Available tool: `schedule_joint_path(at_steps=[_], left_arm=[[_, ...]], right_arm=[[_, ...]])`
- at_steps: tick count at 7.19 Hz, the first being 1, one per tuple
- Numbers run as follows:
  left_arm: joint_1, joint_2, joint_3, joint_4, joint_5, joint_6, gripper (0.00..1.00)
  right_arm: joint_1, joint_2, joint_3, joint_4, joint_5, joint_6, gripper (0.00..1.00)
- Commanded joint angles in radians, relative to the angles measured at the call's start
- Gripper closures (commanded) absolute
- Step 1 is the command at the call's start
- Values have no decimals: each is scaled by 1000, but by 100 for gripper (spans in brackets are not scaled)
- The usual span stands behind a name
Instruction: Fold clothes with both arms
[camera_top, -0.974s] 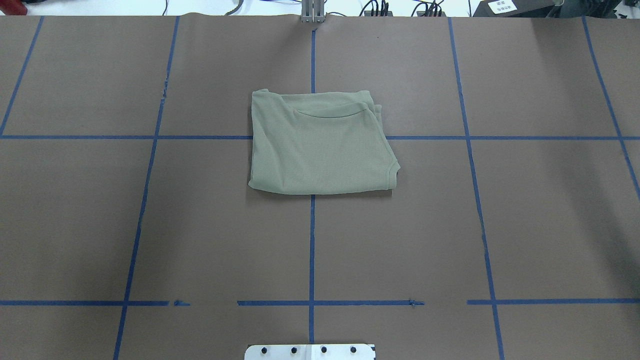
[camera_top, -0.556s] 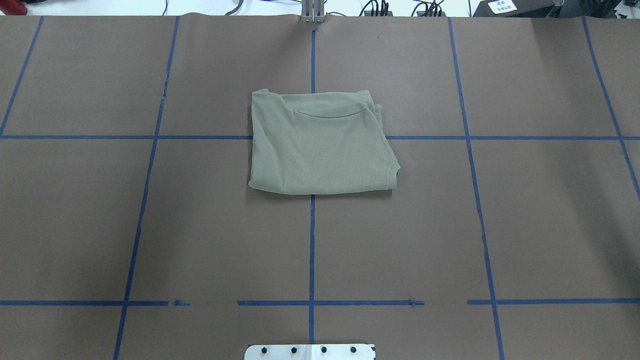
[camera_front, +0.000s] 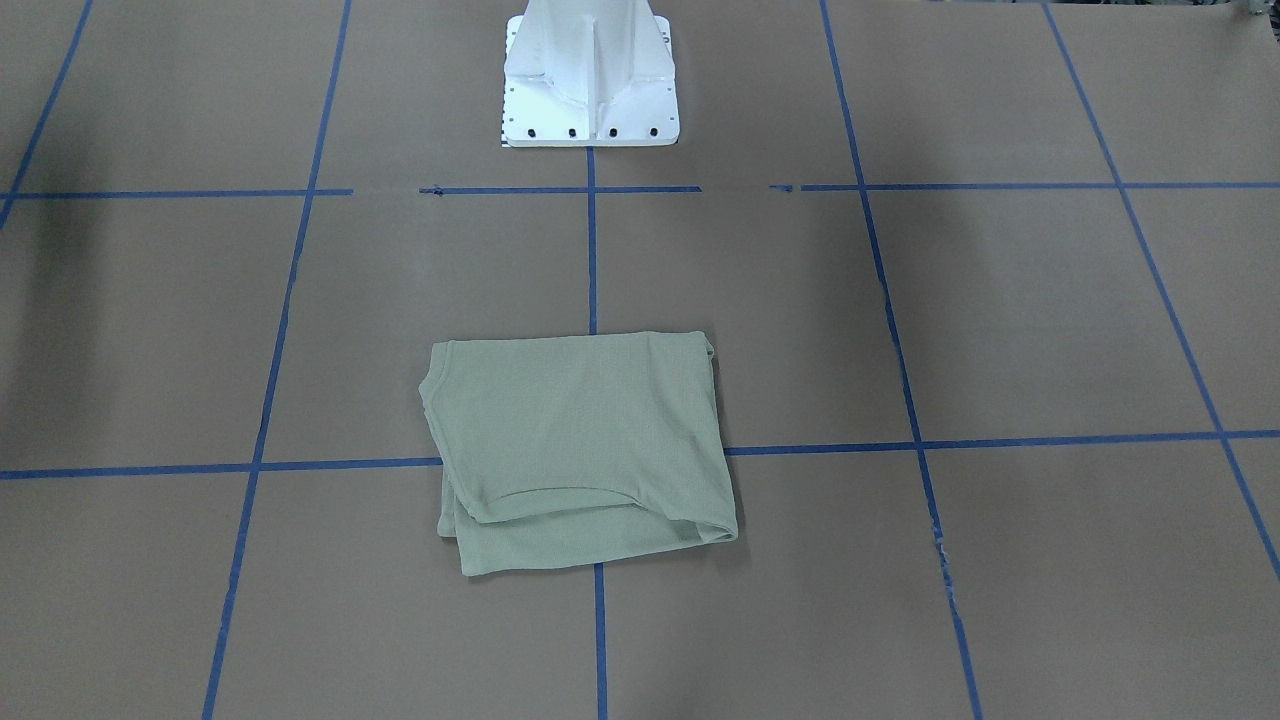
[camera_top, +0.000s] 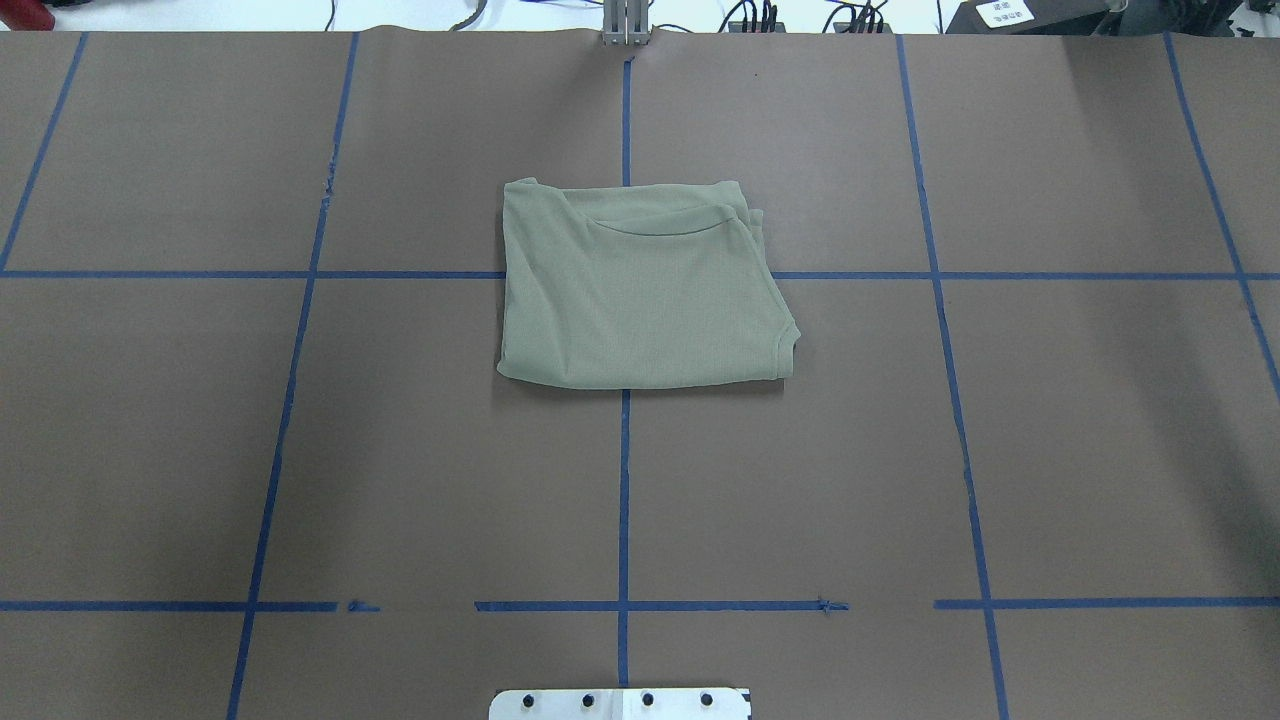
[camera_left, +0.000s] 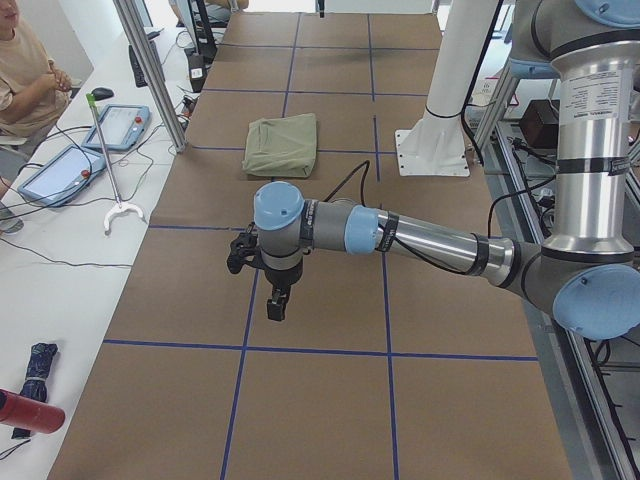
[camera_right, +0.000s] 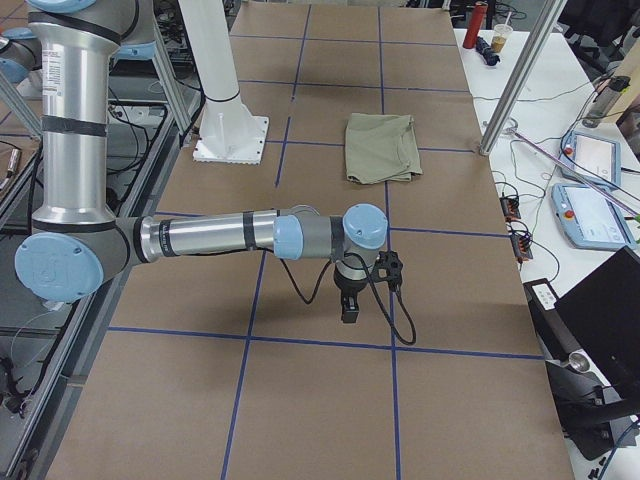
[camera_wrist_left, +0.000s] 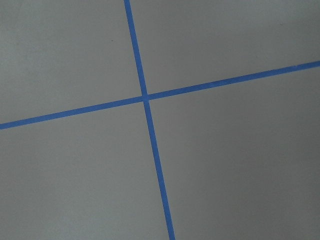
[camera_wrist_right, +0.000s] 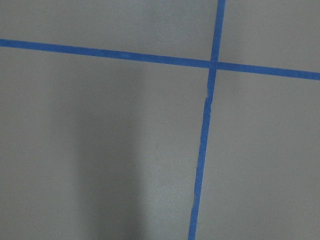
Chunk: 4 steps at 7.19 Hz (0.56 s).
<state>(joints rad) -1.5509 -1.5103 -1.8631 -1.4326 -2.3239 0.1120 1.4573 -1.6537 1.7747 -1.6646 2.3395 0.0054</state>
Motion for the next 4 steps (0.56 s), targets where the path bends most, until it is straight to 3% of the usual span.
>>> schedule_joint_path(at_steps=[1, 4], left_arm=[[0, -1, 4, 1, 0, 2, 0], [0, -1, -2, 3, 0, 2, 0]], right_arm=[[0, -1, -3, 0, 8, 2, 0], [0, -3, -1, 0, 11, 2, 0]])
